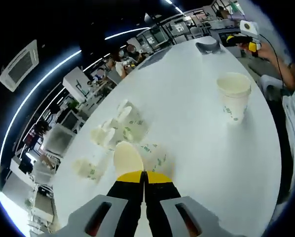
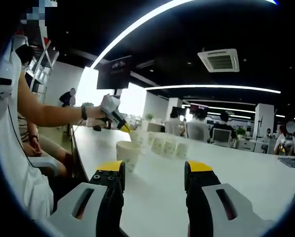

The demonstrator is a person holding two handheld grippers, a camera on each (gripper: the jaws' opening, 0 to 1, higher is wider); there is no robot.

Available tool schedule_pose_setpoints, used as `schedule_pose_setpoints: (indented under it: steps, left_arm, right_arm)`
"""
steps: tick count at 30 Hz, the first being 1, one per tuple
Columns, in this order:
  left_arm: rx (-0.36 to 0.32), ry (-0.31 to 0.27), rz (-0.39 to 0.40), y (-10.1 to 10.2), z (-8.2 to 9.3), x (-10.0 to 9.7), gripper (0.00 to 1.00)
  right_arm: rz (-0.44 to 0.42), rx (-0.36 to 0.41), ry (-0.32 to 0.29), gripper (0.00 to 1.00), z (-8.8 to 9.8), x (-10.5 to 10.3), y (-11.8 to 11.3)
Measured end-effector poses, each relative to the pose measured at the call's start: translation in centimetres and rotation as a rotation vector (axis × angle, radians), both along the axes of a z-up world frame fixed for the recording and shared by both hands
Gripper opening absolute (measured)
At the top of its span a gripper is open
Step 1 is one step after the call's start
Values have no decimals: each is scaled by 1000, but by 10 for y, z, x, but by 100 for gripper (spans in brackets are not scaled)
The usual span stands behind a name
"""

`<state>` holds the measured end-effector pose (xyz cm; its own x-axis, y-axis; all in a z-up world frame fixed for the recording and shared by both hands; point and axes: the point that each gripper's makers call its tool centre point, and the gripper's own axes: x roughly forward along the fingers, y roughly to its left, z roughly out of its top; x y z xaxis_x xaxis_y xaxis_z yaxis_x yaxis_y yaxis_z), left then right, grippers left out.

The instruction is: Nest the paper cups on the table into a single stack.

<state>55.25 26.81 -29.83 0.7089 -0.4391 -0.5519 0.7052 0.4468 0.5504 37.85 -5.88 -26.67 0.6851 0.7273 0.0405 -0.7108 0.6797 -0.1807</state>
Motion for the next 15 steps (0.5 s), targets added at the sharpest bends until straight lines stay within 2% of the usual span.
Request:
schedule_pose_setpoints:
  steps: [2,5,9,12,15]
  left_arm:
    - [38,18,-18,-4,-3,-1,0]
    - [97,14,-27,-4,-4,0,1]
    - [125,5,-34,-7,-2,1,1]
    - [209,-6,-49,-6,-6,-2,1]
    - [257,-28,-57,-7,-7,-4,1]
  right_arm:
    - [9,10,2,51,1,-1,2]
    - [10,5,0,51,1,-1,2]
    - [4,6,-3,50,1,-2,0]
    - [-1,9,-4,50,2,-2,-1]
    - [-4,12,-7,50,3,-2,-3]
